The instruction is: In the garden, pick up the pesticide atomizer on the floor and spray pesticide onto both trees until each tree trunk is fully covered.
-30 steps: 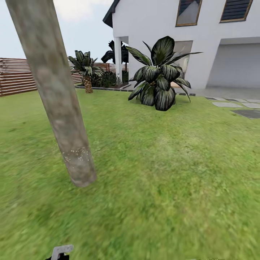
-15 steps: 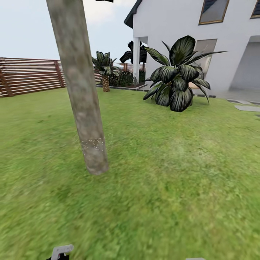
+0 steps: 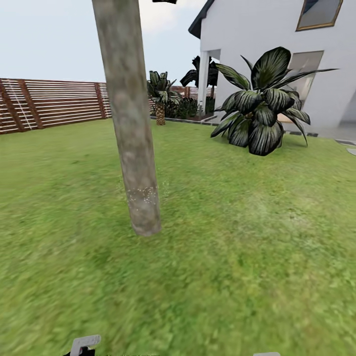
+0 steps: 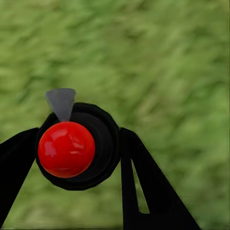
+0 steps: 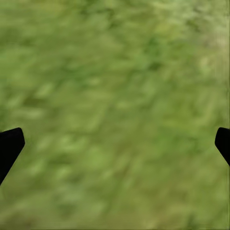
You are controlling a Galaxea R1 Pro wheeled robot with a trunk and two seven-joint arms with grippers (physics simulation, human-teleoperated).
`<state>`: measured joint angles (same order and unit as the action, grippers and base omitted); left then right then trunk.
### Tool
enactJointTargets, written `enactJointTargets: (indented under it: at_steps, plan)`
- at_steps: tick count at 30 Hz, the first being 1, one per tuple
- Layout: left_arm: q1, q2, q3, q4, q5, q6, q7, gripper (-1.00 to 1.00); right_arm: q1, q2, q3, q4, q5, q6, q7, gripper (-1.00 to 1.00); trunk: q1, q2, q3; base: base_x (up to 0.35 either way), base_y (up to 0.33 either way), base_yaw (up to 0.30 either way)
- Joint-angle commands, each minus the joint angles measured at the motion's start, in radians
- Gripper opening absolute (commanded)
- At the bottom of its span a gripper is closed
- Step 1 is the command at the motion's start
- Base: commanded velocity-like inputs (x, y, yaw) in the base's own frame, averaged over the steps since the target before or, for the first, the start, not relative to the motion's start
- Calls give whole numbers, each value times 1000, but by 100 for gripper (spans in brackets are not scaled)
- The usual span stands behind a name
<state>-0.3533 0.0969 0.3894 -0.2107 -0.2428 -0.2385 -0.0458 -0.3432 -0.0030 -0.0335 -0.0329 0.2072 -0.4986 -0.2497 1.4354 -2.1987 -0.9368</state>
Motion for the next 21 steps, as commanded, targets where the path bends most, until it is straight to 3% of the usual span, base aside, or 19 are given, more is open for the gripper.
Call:
enactJointTargets:
  at_steps: [1, 21]
  plan:
    - [-1, 0, 8, 2, -7, -4, -7, -100, 0, 0, -3, 1, 11, -2, -7, 100, 0, 0, -1, 0, 0, 277]
    - [-1, 0, 8, 2, -7, -2, 0, -100, 0, 0, -3, 1, 10, -2, -11, 100, 0, 0, -1, 0, 0, 284]
